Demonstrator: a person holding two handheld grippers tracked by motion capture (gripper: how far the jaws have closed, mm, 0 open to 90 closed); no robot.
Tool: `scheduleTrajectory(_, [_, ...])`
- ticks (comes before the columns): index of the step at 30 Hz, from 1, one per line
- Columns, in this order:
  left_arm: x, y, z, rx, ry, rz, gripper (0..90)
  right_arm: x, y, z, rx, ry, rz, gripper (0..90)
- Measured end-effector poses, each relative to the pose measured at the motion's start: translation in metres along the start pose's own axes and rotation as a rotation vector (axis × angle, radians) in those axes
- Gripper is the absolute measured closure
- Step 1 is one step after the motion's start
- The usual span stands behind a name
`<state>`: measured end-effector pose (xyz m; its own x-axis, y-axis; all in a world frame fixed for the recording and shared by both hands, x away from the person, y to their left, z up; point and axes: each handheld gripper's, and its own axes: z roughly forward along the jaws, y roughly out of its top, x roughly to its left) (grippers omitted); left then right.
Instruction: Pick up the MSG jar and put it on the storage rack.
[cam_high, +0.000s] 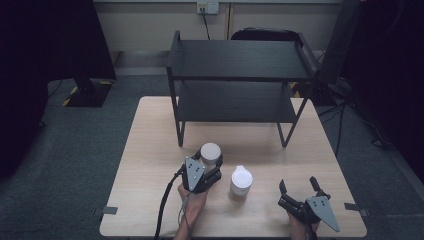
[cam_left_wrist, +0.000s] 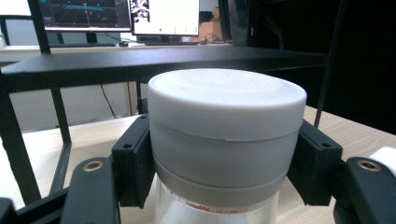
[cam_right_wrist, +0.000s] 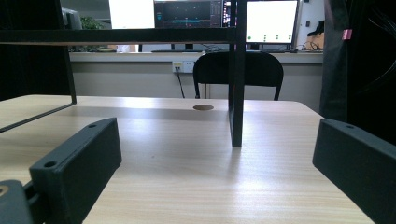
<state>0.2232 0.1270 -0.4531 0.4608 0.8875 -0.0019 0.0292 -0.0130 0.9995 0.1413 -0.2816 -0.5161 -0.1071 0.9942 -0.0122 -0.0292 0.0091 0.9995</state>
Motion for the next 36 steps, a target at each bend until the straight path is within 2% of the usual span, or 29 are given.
scheduleTrajectory(10, [0.007,0.016,-0.007,-0.024,-0.045,0.032,34.3,-0.001,0.000,0.000,-0.002,0.001,0.002,0.0])
scheduleTrajectory(13, [0.010,0.022,-0.008,-0.025,-0.069,0.037,34.3,0.000,0.000,0.000,-0.001,-0.001,0.000,0.0])
scheduleTrajectory(16, [0.017,0.033,-0.009,-0.022,-0.116,0.026,34.3,0.000,0.000,0.000,-0.001,0.000,0.000,0.0])
scheduleTrajectory(20, [0.017,0.047,-0.012,-0.041,-0.145,0.052,34.3,0.000,0.000,0.000,0.000,0.000,0.000,0.0])
scheduleTrajectory(24, [0.022,0.058,-0.014,-0.058,-0.181,0.043,34.3,0.000,0.000,0.000,-0.001,0.000,0.000,0.0])
scheduleTrajectory(30, [0.029,0.074,-0.014,-0.069,-0.211,0.041,34.3,0.000,0.000,0.000,0.000,-0.001,0.000,0.0])
scheduleTrajectory(36, [0.042,0.093,-0.011,-0.087,-0.269,0.030,34.3,0.000,0.000,0.000,0.000,-0.001,0.000,0.0])
